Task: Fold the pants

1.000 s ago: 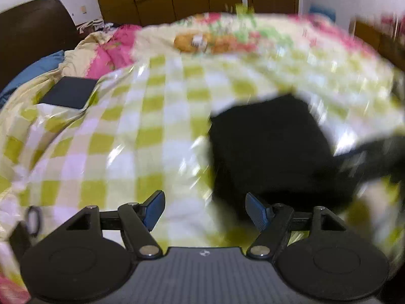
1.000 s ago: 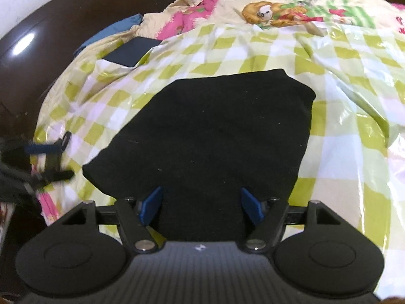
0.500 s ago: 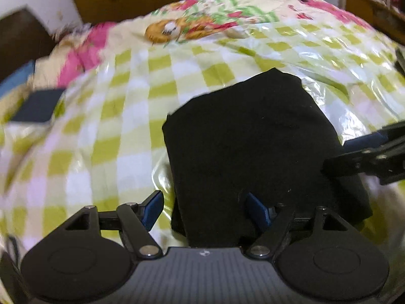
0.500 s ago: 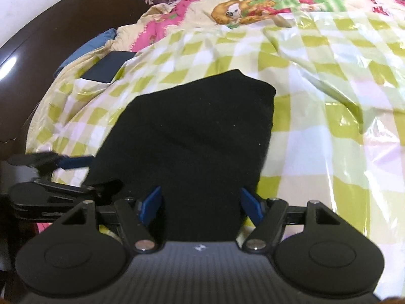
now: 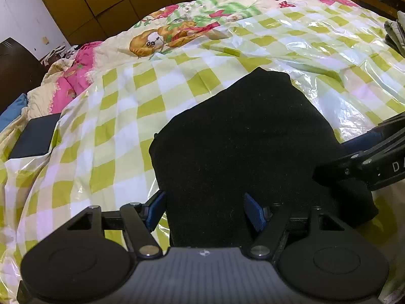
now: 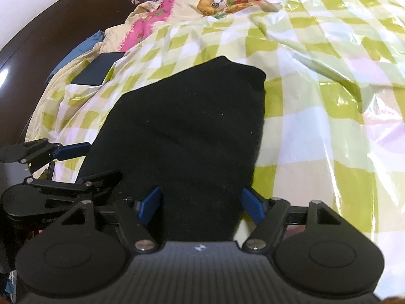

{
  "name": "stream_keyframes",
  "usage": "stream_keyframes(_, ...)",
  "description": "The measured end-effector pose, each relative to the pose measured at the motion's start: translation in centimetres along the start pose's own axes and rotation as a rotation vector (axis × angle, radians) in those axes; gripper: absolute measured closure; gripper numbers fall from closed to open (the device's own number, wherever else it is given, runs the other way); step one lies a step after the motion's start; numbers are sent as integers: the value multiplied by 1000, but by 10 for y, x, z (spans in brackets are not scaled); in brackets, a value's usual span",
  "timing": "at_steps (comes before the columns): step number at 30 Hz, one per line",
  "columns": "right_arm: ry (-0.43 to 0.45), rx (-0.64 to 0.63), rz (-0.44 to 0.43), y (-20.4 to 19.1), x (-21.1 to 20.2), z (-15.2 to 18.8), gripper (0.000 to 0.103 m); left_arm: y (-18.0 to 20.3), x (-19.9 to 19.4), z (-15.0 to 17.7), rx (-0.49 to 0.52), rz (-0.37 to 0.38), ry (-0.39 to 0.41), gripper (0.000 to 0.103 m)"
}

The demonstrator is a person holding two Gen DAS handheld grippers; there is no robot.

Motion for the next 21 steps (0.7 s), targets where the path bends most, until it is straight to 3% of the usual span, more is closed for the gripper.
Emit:
stream_keyframes(15, -11, 11, -4, 2, 4, -1, 27, -1, 4, 1, -16, 7, -8, 21)
stream_keyframes(21, 13, 57, -31, 12, 2, -7, 27, -18, -4, 8, -97, 38, 10, 20)
Point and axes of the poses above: each gripper's, at about its wrist camera, not at the fingertips, and x roughly the way its jaws point, y to its right, z to its underside, the point moved 1 cm from there along x, roughly the way its jaws point, and after that the axes turned 15 degrees about y, right-handed, at the moved point
